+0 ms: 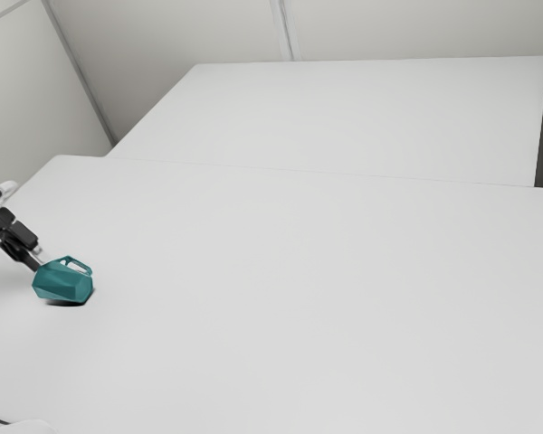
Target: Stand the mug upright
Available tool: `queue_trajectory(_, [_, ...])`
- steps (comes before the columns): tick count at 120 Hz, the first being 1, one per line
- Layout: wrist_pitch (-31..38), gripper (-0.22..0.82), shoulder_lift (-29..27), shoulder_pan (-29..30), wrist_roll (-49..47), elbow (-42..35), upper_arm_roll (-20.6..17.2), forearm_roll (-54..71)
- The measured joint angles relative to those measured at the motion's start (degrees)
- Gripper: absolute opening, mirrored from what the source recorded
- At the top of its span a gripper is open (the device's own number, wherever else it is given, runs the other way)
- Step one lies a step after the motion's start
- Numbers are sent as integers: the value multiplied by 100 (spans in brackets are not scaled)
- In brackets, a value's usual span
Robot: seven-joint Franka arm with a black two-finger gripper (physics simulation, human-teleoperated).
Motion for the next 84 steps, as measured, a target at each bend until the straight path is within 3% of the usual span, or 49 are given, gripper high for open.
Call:
queue_trajectory(21, [-114, 49, 4, 4, -4, -157, -3, -237])
queue_trajectory(84, [-343, 1, -24, 49, -142, -309, 33, -668])
